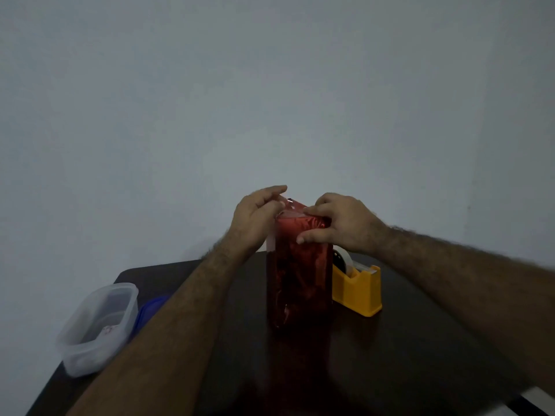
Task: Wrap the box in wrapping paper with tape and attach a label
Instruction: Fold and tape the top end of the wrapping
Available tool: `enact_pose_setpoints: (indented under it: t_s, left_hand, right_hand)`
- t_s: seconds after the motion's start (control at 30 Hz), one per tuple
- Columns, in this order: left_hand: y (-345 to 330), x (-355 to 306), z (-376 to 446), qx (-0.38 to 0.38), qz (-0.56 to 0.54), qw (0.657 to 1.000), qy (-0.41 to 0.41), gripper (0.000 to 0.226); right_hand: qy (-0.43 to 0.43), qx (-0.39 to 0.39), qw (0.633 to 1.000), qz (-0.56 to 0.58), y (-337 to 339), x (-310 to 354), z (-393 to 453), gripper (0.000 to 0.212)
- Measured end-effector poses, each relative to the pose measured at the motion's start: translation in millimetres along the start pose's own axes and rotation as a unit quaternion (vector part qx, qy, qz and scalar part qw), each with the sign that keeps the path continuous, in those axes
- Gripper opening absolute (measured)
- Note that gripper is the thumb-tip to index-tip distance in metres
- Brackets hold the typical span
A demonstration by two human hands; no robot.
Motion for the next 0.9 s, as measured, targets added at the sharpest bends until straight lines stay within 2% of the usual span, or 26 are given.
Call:
enact_pose_setpoints:
  t_s: [0.1,0.17,0.27,0.33,0.4,0.47,0.53,0.6,0.77,0.9]
  left_hand:
    - [6,-4,-1,-0.016,-0.040,0.999,-0.008,0.036]
    - [10,-2,0,0.000,-0.040,0.999,0.000,0.034]
    - [10,2,-1,0.042,-0.034,0.998,0.011,0.029]
    - [9,4,-1,0.040,-0.034,0.999,0.008,0.027]
    - [7,4,0,0.036,-0.037,0.999,0.004,0.026]
    - [6,4,2,0.040,-0.030,0.999,-0.004,0.025]
    - [5,2,2,0.044,-0.018,0.999,-0.010,0.026]
    - [5,2,1,0.045,-0.005,0.999,-0.014,0.026]
    - [15,-1,6,0.020,0.008,0.999,-0.044,0.023]
    - [19,-5,6,0.029,0.060,0.992,-0.109,0.022]
  right_hand:
    - [0.020,0.029,0.997,0.069,3,-9,0,0.092]
    - [0.020,0.072,0.992,0.105,7,-12,2,0.082]
    - [-0.001,0.105,0.988,0.114,12,-12,4,0.081]
    - [-0.021,0.067,0.990,0.123,13,-5,3,0.075]
    - [-0.026,-0.015,0.988,0.149,11,7,-2,0.063]
    - [-0.034,-0.065,0.983,0.169,7,18,-8,0.065]
    - [-0.047,-0.062,0.987,0.142,2,25,-12,0.080]
    - [-0.057,-0.056,0.987,0.139,-3,25,-11,0.087]
    - [-0.077,-0.029,0.970,0.231,-4,17,-5,0.056]
    - [-0.074,0.000,0.931,0.358,-6,3,-5,0.064]
Point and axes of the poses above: each hand's wrist, its own z-axis towards the middle knuckle, its own y-axis out of the back of the hand, x = y × z, the point moved 1 cm from there along z, towards the middle knuckle, and after that the axes turned 5 degrees about y, right-handed, at the moved point
